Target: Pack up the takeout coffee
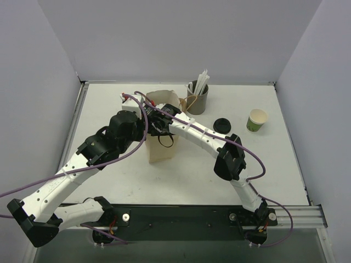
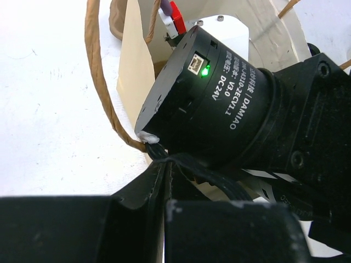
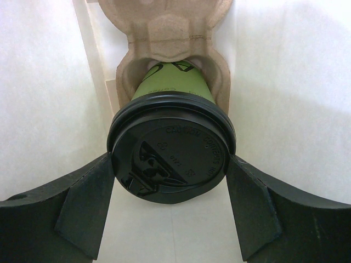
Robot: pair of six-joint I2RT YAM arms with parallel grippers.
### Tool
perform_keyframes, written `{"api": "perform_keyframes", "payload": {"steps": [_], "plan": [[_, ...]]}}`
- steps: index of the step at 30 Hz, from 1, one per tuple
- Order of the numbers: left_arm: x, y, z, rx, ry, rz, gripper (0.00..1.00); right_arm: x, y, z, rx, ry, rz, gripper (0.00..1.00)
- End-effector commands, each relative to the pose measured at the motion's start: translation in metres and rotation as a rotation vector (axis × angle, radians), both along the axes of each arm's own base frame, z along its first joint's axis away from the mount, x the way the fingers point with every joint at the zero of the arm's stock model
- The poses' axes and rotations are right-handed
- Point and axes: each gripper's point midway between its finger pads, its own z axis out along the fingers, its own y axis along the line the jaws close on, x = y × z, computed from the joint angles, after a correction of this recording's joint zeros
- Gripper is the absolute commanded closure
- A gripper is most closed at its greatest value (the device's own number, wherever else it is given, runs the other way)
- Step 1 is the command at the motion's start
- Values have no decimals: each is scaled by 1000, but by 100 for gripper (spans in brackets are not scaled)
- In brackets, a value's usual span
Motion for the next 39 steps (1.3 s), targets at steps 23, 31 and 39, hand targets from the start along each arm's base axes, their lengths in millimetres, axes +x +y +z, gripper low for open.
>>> {"api": "perform_keyframes", "payload": {"steps": [23,31,39], "plan": [[-7,19,0,1,-11,61,100,-26,-14,16,-18,101,5,10],[-7,18,-2,-1,1,64,100,-25,-14,31,9,81,-10,8],[-8,17,-2,0,6,54,100,-24,-15,43,25,66,-26,5]]}}
